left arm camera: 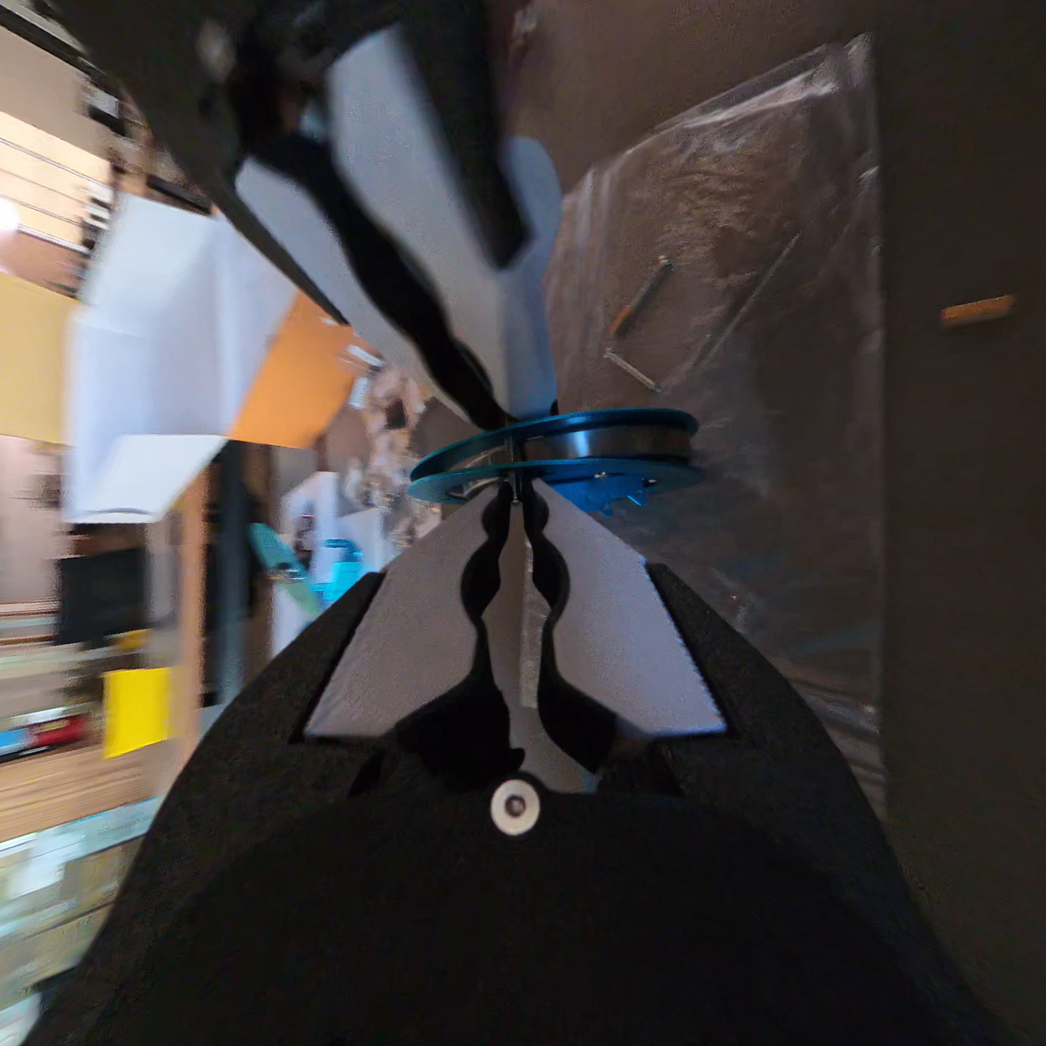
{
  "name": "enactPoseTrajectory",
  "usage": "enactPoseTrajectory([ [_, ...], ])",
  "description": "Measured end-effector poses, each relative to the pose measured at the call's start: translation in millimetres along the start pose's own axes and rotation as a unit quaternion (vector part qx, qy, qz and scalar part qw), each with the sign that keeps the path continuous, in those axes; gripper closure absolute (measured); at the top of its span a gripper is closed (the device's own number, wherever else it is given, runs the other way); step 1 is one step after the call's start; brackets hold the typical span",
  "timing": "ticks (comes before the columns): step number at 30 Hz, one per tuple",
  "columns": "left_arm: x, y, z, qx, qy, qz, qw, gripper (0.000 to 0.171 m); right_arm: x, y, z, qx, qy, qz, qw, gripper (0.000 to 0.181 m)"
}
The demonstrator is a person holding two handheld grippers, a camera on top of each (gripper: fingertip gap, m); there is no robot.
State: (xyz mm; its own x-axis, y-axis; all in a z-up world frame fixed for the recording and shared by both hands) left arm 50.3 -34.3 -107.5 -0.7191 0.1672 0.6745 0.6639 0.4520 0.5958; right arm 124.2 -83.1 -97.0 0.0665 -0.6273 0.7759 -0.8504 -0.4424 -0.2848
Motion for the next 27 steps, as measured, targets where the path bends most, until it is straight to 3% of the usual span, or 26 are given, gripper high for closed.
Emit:
enactPoseTrajectory([
  [3, -5, -9, -3, -0.049, 0.003, -0.103, 0.993, 0.17, -3, -16, 6, -0.141, 0.042, -0.187, 0.971, 0.176],
  [6, -13, -20, -2, -0.156, 0.025, -0.228, 0.961, 0.171, -12, -20, 13, -0.279, 0.094, -0.394, 0.871, 0.178],
  [8, -18, -25, 0, -0.201, 0.032, -0.289, 0.935, 0.171, -21, -23, 21, -0.382, 0.121, -0.502, 0.766, 0.178],
  [9, -18, -25, 2, -0.201, 0.029, -0.295, 0.934, 0.171, -25, -22, 23, -0.408, 0.12, -0.535, 0.73, 0.179],
  [10, -18, -24, 2, -0.196, 0.025, -0.291, 0.936, 0.171, -26, -21, 24, -0.417, 0.118, -0.551, 0.713, 0.179],
  [11, -17, -24, 2, -0.194, 0.026, -0.286, 0.938, 0.171, -26, -21, 24, -0.414, 0.115, -0.55, 0.716, 0.179],
  [13, -15, -22, 2, -0.175, 0.013, -0.264, 0.949, 0.17, -22, -22, 20, -0.375, 0.095, -0.514, 0.765, 0.178],
  [15, -11, -17, -1, -0.11, -0.011, -0.193, 0.975, 0.169, -14, -22, 17, -0.303, 0.072, -0.441, 0.842, 0.177],
  [16, -8, -14, -2, -0.073, -0.025, -0.149, 0.986, 0.169, -9, -21, 14, -0.255, 0.055, -0.379, 0.888, 0.177],
  [18, -3, -4, -1, 0.003, -0.035, -0.059, 0.998, 0.169, 6, -15, 6, -0.153, 0.007, -0.254, 0.955, 0.168],
  [20, -1, 8, 4, 0.071, -0.037, 0.019, 0.997, 0.169, 22, -7, 0, -0.032, -0.055, -0.086, 0.994, 0.164],
  [23, 1, 22, 9, 0.157, -0.042, 0.155, 0.974, 0.169, 33, 15, 2, 0.131, -0.09, 0.142, 0.977, 0.161],
  [27, -2, 32, 12, 0.24, -0.04, 0.281, 0.928, 0.169, 16, 39, 9, 0.326, -0.023, 0.358, 0.875, 0.15],
])
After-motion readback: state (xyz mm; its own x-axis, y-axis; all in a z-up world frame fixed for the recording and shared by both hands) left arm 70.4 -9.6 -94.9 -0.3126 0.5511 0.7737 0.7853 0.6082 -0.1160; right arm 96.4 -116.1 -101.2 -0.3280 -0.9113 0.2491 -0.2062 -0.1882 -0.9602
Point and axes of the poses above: each gripper's, where its closed fingertips meet, x back along the fingers, z out of its underside, y = z × x across the jaws, the point moved 7 cm from there along x, back along the fingers, and after that the axes turned 9 degrees about z, right-handed, at the moved point
